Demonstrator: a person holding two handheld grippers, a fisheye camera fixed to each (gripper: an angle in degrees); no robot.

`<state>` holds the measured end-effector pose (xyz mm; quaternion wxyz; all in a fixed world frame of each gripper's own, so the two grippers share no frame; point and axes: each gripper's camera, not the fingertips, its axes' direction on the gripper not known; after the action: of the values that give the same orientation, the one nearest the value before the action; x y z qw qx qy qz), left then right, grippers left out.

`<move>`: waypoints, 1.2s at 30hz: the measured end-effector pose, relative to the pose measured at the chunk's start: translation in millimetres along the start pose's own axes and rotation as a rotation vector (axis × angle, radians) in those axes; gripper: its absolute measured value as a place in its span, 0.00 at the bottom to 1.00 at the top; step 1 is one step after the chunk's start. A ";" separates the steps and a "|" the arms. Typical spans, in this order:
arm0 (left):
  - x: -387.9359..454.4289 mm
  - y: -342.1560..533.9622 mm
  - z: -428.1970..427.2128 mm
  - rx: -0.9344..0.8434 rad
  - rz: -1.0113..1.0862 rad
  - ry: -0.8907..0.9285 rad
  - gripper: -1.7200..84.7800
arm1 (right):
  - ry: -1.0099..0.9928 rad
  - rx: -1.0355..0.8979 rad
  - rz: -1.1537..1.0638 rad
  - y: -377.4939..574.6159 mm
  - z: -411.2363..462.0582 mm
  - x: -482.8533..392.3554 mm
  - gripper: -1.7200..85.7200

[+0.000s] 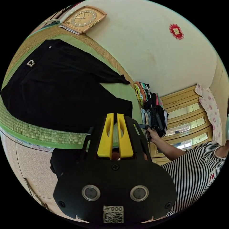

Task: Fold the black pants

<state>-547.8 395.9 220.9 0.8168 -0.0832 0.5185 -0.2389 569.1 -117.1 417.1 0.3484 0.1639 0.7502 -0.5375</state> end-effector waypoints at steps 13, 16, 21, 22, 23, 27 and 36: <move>37.9 -41.4 67.2 -0.040 0.055 -0.018 0.03 | 0.052 -0.083 -0.263 -14.0 -118.2 42.8 0.02; 49.3 -53.8 92.6 -0.079 0.084 -0.027 0.03 | 0.115 -0.118 -0.277 -38.1 -152.4 65.1 0.02; 65.6 -71.7 140.1 -0.170 0.125 -0.110 0.04 | 0.164 -0.112 -0.172 -68.2 -140.9 103.6 0.04; 68.8 -75.4 152.0 -0.197 0.128 -0.133 0.04 | 0.149 -0.099 -0.161 -66.5 -136.5 106.9 0.05; 72.9 -79.0 163.6 -0.227 0.142 -0.153 0.05 | 0.109 -0.073 -0.144 -60.4 -126.4 112.9 0.08; 84.9 -88.7 196.6 -0.324 0.196 -0.262 0.06 | -0.002 -0.049 -0.044 -28.1 -83.8 139.2 0.14; 110.2 -120.1 267.0 -0.467 0.255 -0.465 0.04 | 0.026 -0.047 0.061 -10.7 -42.0 176.9 0.08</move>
<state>-309.1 208.8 297.7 0.8953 -0.2545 0.3653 0.0153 423.4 -105.1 308.4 0.3588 0.1855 0.7617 -0.5066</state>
